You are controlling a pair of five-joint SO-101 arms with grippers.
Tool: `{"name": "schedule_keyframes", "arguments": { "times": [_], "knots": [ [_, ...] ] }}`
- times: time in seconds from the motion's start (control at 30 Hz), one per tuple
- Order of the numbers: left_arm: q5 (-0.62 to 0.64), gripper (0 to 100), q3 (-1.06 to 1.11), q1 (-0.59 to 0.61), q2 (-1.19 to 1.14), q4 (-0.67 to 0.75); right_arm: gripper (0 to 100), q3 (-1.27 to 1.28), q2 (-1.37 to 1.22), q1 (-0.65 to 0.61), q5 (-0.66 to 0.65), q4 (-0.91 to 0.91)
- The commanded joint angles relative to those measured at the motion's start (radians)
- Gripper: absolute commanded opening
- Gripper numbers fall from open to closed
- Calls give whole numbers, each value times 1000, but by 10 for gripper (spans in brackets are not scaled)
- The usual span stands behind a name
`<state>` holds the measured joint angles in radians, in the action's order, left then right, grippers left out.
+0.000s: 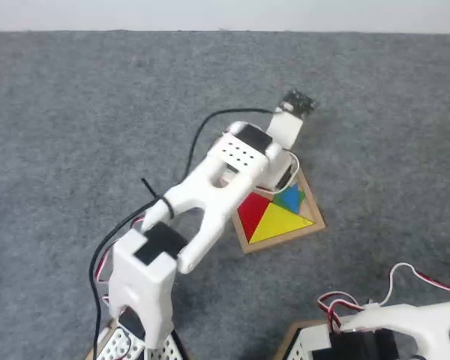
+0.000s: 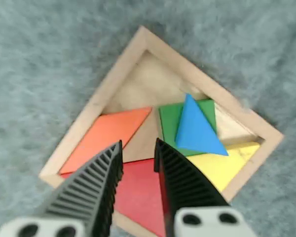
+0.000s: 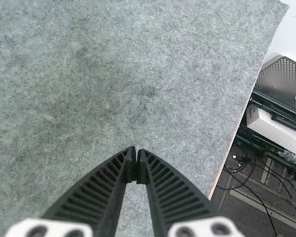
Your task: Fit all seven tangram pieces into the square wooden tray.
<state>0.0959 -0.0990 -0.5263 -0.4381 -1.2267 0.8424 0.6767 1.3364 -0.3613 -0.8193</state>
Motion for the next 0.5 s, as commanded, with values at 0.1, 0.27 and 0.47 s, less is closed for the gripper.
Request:
{"name": "schedule_keyframes", "arguments": {
  "times": [0.1,0.27,0.47],
  "knots": [
    [-15,100,-42,-23,-9,49,28,-68,12,-24,-11,-7],
    [-15,100,-38,-32,-9,48,28,-66,12,-24,-9,-7],
    [-15,100,-36,-34,-11,49,28,-66,12,-24,-12,-7]
  ]
}}
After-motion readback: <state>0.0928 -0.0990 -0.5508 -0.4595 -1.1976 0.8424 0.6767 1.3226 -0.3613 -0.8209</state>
